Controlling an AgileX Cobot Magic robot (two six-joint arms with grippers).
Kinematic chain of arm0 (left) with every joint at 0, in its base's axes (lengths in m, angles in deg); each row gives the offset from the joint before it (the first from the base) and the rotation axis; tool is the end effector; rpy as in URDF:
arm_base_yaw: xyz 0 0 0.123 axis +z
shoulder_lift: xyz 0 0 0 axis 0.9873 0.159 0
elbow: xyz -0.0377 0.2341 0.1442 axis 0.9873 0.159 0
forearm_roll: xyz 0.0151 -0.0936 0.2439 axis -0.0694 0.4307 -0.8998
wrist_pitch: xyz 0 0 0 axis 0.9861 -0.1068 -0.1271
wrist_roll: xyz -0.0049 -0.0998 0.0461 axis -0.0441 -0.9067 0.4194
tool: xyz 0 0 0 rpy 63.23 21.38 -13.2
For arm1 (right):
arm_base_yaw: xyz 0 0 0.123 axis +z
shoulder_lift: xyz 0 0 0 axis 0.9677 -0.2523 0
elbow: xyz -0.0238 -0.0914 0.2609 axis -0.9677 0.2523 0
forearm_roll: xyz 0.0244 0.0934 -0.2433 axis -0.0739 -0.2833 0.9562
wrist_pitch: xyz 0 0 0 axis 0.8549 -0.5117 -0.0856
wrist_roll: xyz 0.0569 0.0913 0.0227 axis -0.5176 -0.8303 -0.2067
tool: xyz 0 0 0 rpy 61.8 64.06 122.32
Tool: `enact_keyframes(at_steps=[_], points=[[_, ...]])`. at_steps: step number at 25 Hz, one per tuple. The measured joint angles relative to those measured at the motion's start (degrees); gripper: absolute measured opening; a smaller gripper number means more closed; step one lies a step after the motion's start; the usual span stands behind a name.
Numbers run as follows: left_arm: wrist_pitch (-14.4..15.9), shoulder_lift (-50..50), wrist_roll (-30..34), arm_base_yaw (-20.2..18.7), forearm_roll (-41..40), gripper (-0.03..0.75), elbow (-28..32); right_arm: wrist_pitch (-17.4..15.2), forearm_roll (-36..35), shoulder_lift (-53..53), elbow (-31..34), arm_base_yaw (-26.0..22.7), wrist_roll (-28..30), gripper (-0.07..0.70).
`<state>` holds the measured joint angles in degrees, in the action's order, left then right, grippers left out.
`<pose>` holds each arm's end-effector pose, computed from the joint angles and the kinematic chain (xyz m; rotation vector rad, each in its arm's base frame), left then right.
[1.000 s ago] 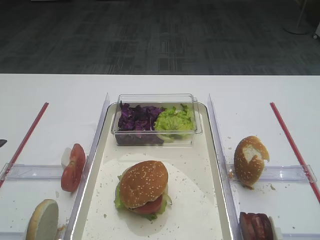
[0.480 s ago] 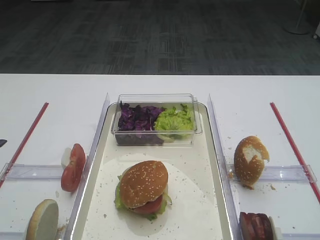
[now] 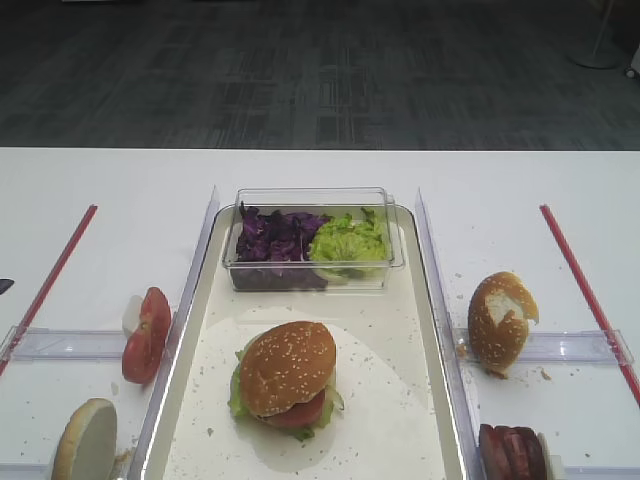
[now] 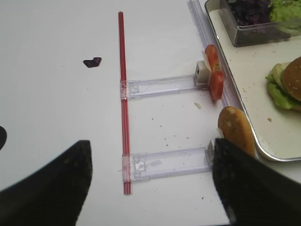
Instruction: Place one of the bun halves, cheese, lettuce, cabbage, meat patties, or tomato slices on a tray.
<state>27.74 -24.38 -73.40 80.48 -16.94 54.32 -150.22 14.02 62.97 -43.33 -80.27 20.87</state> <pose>0.0200 -0.0001 0.2595 0.0254 2.1580 0.0061 0.0254 0.0029 0.2614 0.0362 2.1146 -0.0157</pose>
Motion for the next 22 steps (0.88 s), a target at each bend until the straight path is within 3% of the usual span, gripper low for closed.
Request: enact_keyframes(at_steps=[22], points=[[0.0,0.0,0.0,0.0,0.0,0.491,0.0,0.0,0.0,0.0,0.0,0.0,0.0,0.614]])
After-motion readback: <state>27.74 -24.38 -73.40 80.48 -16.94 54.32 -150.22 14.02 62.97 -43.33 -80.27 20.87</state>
